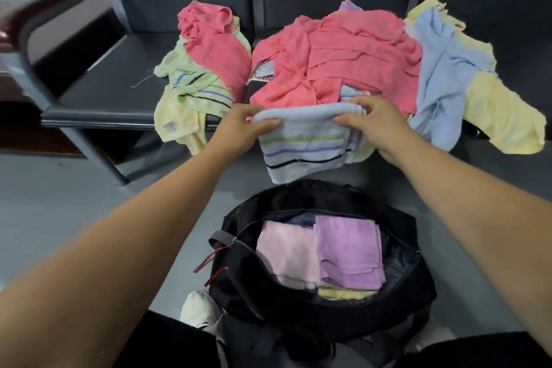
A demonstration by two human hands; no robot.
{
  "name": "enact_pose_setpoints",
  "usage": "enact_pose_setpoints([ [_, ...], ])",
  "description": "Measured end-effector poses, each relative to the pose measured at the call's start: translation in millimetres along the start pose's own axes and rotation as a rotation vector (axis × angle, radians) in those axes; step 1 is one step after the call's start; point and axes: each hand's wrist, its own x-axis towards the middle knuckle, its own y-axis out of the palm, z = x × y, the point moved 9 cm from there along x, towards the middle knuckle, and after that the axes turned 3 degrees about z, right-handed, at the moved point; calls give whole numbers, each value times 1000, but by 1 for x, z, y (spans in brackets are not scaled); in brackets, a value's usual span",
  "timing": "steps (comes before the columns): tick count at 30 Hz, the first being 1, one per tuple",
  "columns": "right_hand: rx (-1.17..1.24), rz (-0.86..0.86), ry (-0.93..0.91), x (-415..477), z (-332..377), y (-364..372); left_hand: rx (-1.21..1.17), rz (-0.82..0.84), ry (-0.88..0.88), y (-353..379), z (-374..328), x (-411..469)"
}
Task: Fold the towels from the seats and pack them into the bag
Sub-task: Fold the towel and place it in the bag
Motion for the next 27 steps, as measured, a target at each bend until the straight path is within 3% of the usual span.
enact_pose_setpoints([
  [4, 406, 52, 162, -5, -60, 44, -165, 70, -138, 26, 47, -17],
  [6, 487, 77, 274, -12, -99, 65, -184, 144, -213, 45, 77, -29],
  [11, 371, 236, 586, -36, -184, 106, -325, 349, -484, 96, 151, -62],
  [17, 76, 398, 852, -43, -275, 156, -287, 568, -753, 154, 247, -89],
  [23, -128, 222, 740, -21, -324, 187, 99, 485, -840, 177, 322, -80],
  [25, -130, 131, 745, -16, -333, 188, 115, 353, -804, 177, 331, -74],
  [27, -132, 158, 761, -18, -351, 196, 7, 253, -813, 180, 334, -77],
])
